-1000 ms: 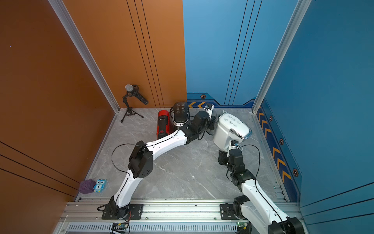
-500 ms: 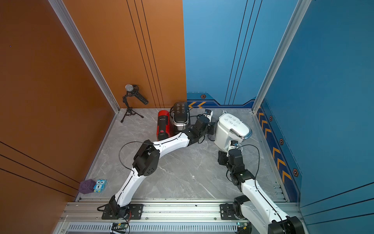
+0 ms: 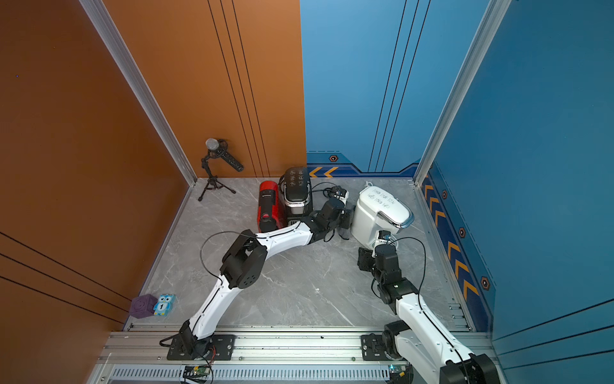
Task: Wipe the surface of a coffee machine
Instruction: Wipe the dirt from the surface of the coffee machine.
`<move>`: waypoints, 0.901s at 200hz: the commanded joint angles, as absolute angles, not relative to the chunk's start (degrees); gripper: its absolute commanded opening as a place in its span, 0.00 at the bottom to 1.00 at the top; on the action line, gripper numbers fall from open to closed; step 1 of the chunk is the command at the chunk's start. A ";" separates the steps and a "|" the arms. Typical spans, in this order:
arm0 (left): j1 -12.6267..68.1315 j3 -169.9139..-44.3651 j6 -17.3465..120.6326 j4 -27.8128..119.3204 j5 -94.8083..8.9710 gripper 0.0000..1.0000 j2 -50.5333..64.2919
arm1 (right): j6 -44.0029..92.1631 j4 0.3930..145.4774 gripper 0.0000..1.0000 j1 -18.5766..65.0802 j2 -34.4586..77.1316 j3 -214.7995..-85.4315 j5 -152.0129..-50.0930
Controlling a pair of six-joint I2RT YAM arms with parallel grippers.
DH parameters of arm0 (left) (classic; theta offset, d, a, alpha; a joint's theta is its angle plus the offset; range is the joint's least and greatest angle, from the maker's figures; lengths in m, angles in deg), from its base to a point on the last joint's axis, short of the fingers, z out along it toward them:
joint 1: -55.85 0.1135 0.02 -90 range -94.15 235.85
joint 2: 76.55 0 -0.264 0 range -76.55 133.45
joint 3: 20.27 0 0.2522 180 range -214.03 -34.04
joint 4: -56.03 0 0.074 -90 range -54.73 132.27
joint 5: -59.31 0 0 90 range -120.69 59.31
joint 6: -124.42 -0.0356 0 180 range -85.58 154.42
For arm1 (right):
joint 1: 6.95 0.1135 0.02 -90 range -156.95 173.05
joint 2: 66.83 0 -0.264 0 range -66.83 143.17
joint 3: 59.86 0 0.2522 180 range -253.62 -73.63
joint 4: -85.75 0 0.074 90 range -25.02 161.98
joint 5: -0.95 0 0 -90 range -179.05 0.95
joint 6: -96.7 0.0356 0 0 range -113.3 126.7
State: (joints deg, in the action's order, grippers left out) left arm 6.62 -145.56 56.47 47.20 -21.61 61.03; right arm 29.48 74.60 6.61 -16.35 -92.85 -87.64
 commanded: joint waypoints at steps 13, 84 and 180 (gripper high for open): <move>5.57 -148.71 54.86 47.76 -25.63 0.00 55.35 | 29.37 74.87 0.58 6.88 -16.25 -94.17 -86.18; 5.31 -150.26 56.52 47.80 -26.55 0.00 56.59 | 29.28 74.80 0.58 6.92 -16.22 -94.24 -86.01; 4.34 -145.58 59.74 47.75 -28.10 0.00 62.34 | 29.28 74.88 0.58 7.00 -15.94 -94.28 -85.98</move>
State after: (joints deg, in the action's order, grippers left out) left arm 6.62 -147.00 58.52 47.77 -22.42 60.13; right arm 29.48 74.60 6.61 -16.35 -92.85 -87.27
